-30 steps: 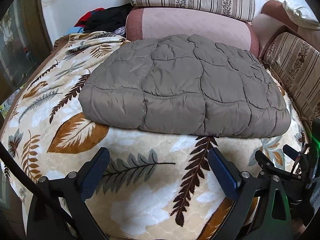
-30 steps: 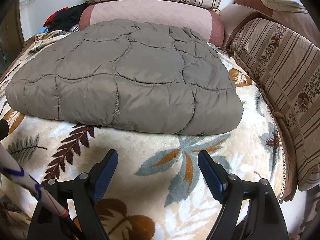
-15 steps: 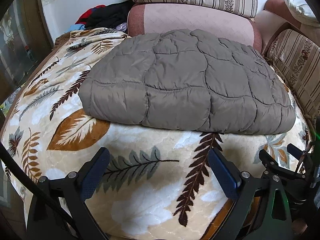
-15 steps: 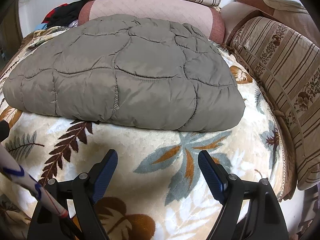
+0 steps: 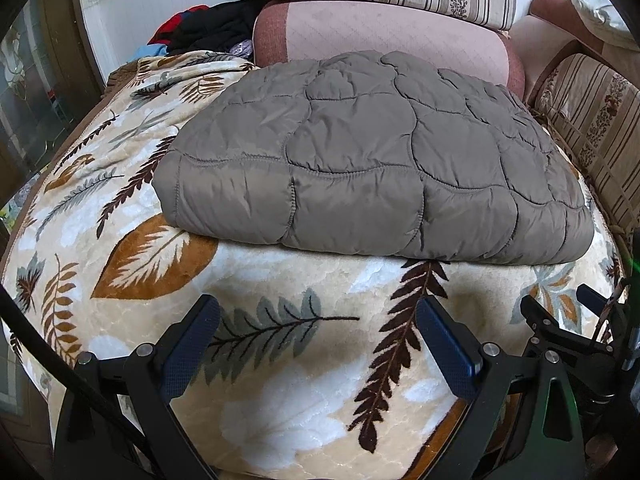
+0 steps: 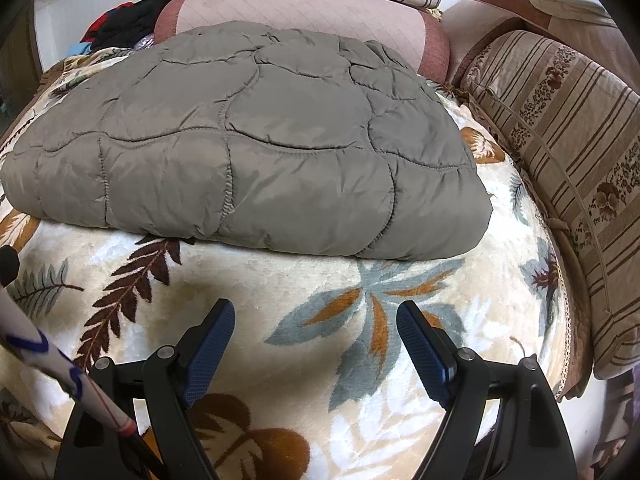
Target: Fold large clothes
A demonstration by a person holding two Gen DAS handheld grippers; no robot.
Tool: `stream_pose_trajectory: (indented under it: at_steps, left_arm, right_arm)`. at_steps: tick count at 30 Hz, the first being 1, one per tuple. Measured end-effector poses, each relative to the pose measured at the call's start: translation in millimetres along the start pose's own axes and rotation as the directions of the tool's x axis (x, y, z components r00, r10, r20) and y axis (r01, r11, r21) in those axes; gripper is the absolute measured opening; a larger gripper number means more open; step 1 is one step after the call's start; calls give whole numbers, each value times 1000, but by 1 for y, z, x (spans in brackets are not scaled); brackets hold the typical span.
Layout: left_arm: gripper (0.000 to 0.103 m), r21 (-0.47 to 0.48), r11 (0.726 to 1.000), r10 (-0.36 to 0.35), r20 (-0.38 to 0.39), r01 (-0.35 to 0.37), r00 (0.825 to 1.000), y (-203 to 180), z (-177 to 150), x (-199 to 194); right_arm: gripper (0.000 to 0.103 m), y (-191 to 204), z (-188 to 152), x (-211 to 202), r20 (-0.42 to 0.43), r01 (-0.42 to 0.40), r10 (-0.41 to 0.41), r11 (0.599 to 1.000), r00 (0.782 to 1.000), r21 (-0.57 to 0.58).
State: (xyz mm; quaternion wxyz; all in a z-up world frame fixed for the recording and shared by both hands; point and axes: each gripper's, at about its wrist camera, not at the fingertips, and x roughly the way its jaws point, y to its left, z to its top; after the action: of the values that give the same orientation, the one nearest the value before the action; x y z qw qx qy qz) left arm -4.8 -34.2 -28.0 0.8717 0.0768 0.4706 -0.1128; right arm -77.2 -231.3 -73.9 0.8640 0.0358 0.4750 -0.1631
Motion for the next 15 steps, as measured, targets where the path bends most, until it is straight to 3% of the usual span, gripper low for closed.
stream_pose_trajectory:
  at_steps: [15]
  left_arm:
    - [98,11,1000,22,-16,-22,1000,-1,-4,5]
  right_arm:
    - [87,-4,-2,1,1,27,-27,1000,1000,-7]
